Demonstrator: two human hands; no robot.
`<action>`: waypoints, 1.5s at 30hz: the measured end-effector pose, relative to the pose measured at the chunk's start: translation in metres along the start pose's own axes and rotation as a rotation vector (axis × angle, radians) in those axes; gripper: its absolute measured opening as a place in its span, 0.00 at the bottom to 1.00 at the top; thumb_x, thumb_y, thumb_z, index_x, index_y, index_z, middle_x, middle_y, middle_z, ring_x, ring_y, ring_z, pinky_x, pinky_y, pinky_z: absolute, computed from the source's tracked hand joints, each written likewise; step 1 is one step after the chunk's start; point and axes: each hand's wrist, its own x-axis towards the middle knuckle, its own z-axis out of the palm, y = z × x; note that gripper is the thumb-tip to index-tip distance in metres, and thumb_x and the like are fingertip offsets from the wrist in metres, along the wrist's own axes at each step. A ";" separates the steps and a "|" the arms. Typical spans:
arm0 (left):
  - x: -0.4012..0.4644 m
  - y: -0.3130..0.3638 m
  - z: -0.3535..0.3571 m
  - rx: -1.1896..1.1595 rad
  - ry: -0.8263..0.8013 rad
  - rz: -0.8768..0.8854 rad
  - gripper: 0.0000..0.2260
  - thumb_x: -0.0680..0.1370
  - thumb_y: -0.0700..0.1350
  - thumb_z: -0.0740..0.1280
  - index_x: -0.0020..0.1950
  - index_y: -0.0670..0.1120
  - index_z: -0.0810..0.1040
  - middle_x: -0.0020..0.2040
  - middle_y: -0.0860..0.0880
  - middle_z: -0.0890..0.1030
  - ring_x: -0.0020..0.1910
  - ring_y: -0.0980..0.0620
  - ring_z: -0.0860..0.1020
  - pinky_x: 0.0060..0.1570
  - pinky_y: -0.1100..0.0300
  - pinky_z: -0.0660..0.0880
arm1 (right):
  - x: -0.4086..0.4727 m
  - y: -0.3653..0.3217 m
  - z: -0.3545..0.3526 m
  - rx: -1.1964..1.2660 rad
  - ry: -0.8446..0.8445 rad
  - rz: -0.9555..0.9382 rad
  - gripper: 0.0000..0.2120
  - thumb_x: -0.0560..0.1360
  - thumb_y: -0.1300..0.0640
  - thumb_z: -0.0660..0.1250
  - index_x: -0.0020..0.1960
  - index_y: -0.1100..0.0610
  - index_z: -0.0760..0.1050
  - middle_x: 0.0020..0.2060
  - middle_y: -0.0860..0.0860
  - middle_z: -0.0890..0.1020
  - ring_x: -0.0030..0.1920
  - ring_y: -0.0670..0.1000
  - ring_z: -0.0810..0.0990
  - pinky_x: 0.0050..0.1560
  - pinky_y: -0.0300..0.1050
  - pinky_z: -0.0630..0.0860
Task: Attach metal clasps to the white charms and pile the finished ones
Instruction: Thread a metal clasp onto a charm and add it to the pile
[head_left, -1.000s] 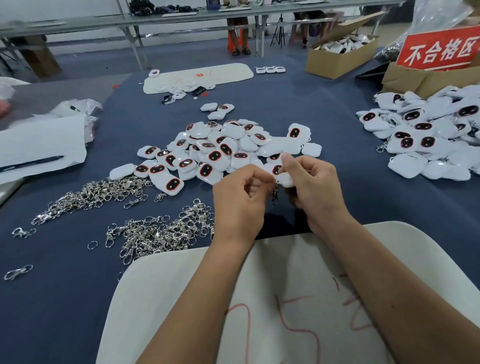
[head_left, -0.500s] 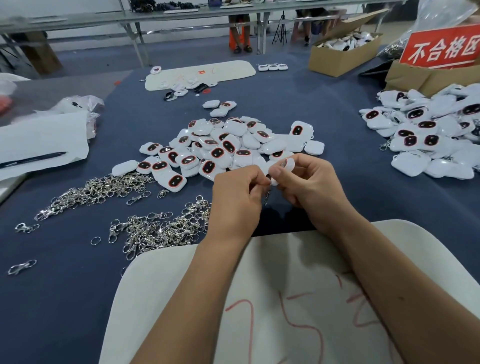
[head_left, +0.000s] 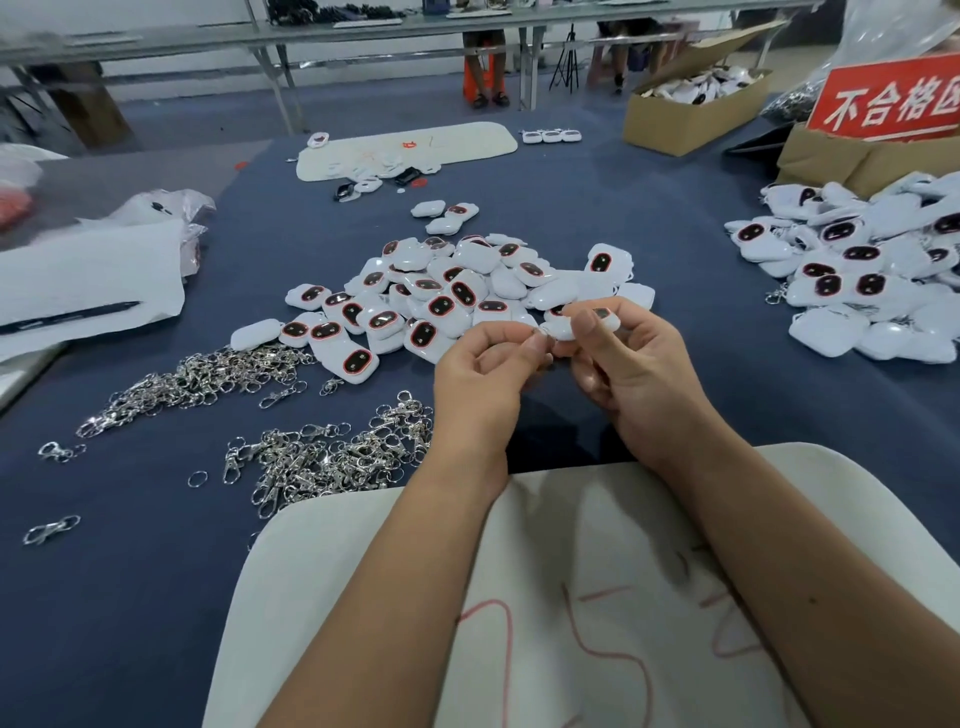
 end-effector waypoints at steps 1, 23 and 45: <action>0.001 0.001 -0.001 -0.036 0.010 -0.004 0.05 0.78 0.35 0.71 0.46 0.44 0.81 0.40 0.42 0.85 0.44 0.48 0.82 0.48 0.58 0.78 | -0.001 0.000 0.001 -0.010 -0.009 0.001 0.16 0.73 0.46 0.76 0.51 0.57 0.79 0.37 0.56 0.85 0.25 0.46 0.70 0.24 0.34 0.64; 0.002 -0.003 -0.007 0.525 0.081 0.351 0.04 0.77 0.35 0.72 0.47 0.44 0.83 0.38 0.51 0.84 0.38 0.58 0.82 0.43 0.67 0.76 | -0.003 0.001 0.004 -0.119 0.084 0.022 0.17 0.69 0.44 0.78 0.49 0.55 0.81 0.35 0.53 0.85 0.27 0.48 0.72 0.27 0.38 0.67; 0.004 0.002 -0.013 0.666 -0.004 0.519 0.06 0.78 0.34 0.70 0.43 0.44 0.81 0.37 0.51 0.82 0.39 0.51 0.80 0.43 0.56 0.78 | -0.003 0.000 0.003 -0.108 0.058 0.025 0.12 0.72 0.46 0.78 0.46 0.54 0.84 0.33 0.52 0.81 0.29 0.48 0.71 0.27 0.36 0.66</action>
